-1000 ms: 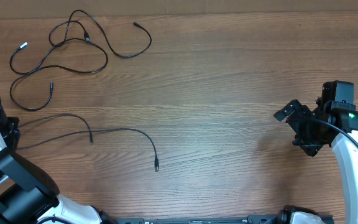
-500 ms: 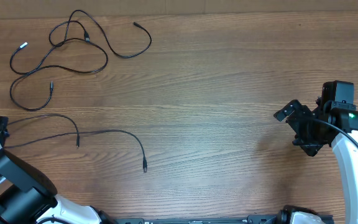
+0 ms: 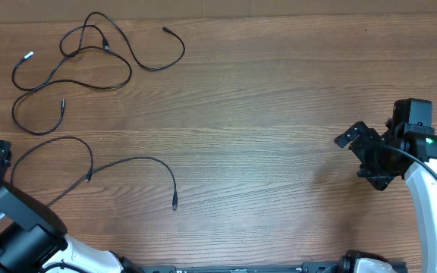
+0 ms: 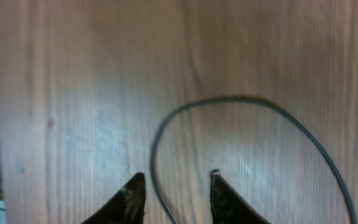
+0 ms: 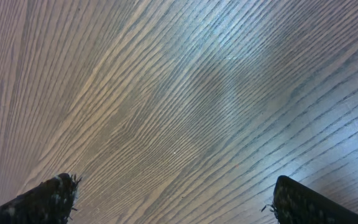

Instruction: Untangle cables

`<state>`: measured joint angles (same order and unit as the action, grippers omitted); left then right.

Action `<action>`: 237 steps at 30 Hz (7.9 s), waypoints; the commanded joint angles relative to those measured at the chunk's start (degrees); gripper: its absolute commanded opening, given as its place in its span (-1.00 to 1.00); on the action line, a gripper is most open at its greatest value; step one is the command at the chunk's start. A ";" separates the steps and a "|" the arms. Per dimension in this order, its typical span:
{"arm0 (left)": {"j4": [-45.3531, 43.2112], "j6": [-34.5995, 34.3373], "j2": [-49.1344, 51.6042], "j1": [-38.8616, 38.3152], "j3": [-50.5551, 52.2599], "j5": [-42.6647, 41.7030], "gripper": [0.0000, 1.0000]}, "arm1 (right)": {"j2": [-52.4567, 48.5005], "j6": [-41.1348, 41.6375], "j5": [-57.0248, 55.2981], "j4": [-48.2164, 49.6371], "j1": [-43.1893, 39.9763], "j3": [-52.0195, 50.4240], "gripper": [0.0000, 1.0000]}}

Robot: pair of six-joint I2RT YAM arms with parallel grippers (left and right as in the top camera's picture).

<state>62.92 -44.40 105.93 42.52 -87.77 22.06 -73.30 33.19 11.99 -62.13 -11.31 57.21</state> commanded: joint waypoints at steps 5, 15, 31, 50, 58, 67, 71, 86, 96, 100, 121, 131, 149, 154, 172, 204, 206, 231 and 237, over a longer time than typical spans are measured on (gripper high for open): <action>0.39 20.72 0.85 -1.33 0.46 -25.68 -0.10 | 0.33 -0.26 -0.39 0.28 -0.17 1.31 1.00; 3.61 26.82 0.96 -14.12 3.89 -41.68 0.69 | 0.33 -0.26 -0.39 0.28 -0.17 1.31 1.00; -6.75 -2.16 0.98 -43.95 21.66 -35.21 0.98 | 0.33 -0.26 -0.39 0.28 -0.17 1.31 1.00; -11.08 -16.15 1.05 -48.94 26.34 -29.00 -0.07 | 0.33 -0.26 -0.39 0.28 -0.17 1.31 1.00; -13.84 -15.67 1.60 -48.94 27.30 -23.71 -0.60 | 0.33 -0.26 -0.39 0.28 -0.17 1.31 1.00; -17.33 -16.98 1.60 -47.82 27.30 -25.14 -0.92 | 0.33 -0.26 -0.39 0.28 -0.17 1.31 1.00; -18.51 -17.44 1.60 -44.96 27.30 -32.17 -0.91 | 0.33 -0.26 -0.39 0.28 -0.17 1.31 1.00; -19.32 -19.91 1.60 -30.25 27.30 -46.29 -0.91 | 0.33 -0.26 -0.39 0.28 -0.17 1.31 1.00; -21.66 -17.07 1.53 -27.08 24.70 -52.92 -0.92 | 0.33 -0.26 -0.39 0.28 -0.17 1.31 1.00; -21.62 -16.87 1.53 -27.04 22.03 -54.99 -0.91 | 0.33 -0.26 -0.39 0.28 -0.17 1.31 1.00; -21.73 -9.84 1.20 -26.67 17.33 -50.90 0.16 | 0.33 -0.26 -0.39 0.28 -0.17 1.31 1.00; -6.64 3.74 0.68 -27.54 6.14 -49.44 0.32 | 0.33 -0.26 -0.39 0.28 -0.17 1.31 1.00; -4.17 3.89 0.68 -40.06 12.28 -35.93 0.78 | 0.33 -0.26 -0.39 0.28 -0.17 1.31 1.00; -6.64 -1.16 0.70 -44.81 16.48 -31.08 0.36 | 0.33 -0.26 -0.39 0.28 -0.17 1.31 1.00; -13.97 -4.96 2.82 -48.09 18.56 -23.15 -0.03 | 0.33 -0.26 -0.39 0.28 -0.17 1.31 1.00; -21.14 -8.31 9.03 -38.14 18.56 -32.50 -0.92 | 0.33 -0.26 -0.39 0.28 -0.17 1.31 1.00; -20.87 -8.31 9.01 -36.87 18.38 -32.11 -0.91 | 0.33 -0.26 -0.39 0.28 -0.17 1.31 1.00; 1.79 5.20 8.15 -33.24 -2.29 -23.69 1.00 | 0.33 -0.26 -0.39 0.28 -0.17 1.31 1.00; 4.31 -1.05 8.15 -29.99 -2.29 -12.83 1.00 | 0.33 -0.26 -0.39 0.28 -0.17 1.31 1.00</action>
<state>65.95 -40.97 113.73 9.65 -89.12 0.62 -73.30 33.17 11.99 -62.15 -11.31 57.21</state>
